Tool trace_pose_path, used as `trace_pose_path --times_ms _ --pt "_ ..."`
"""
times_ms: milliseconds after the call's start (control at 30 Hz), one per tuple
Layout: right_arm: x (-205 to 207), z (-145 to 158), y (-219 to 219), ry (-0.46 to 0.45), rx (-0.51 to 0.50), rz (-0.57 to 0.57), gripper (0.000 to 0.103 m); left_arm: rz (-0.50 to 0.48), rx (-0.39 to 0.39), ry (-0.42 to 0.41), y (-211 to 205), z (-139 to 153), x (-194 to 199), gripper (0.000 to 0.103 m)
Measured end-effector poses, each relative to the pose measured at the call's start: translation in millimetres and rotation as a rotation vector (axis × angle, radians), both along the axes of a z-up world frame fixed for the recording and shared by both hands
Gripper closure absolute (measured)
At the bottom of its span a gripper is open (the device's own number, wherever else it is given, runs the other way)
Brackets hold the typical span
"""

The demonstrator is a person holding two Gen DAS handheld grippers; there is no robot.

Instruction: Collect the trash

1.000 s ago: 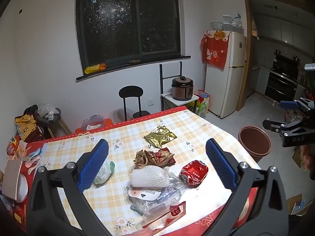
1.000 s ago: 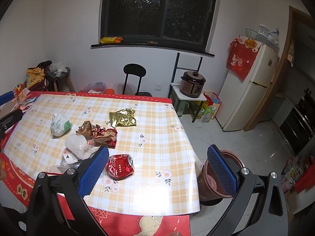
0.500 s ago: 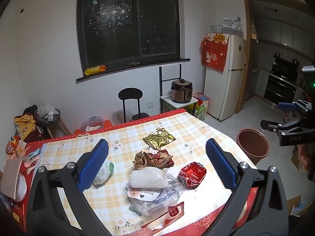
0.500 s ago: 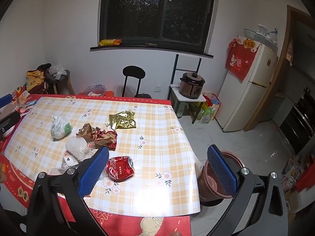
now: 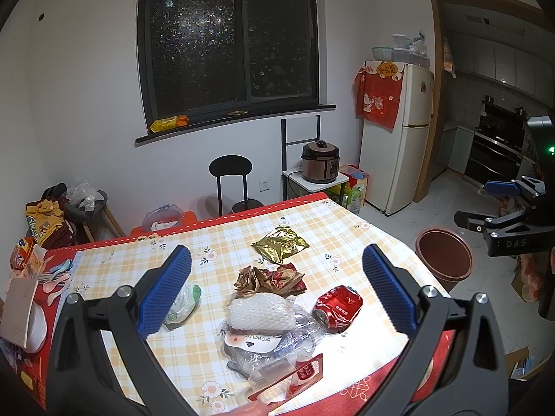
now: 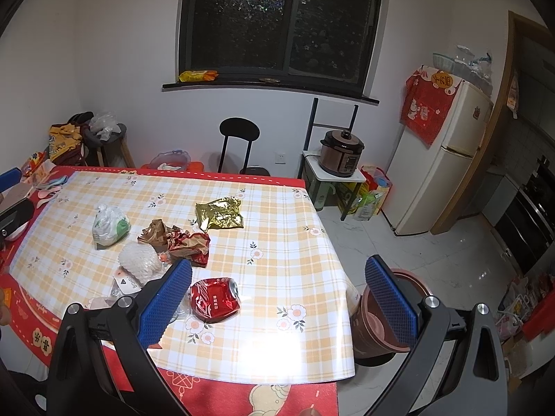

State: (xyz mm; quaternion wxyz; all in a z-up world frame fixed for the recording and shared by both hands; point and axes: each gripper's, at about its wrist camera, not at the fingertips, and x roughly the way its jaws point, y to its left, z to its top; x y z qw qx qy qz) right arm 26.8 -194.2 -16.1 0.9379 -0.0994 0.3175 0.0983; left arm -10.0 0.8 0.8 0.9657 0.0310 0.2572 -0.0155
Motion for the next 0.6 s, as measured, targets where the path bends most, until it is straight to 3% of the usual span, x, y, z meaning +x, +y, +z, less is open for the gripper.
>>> trace_pose_path --times_ms 600 --pt "0.1 -0.4 -1.0 -0.001 0.0 0.001 0.004 0.0 -0.003 0.001 1.3 0.6 -1.0 0.005"
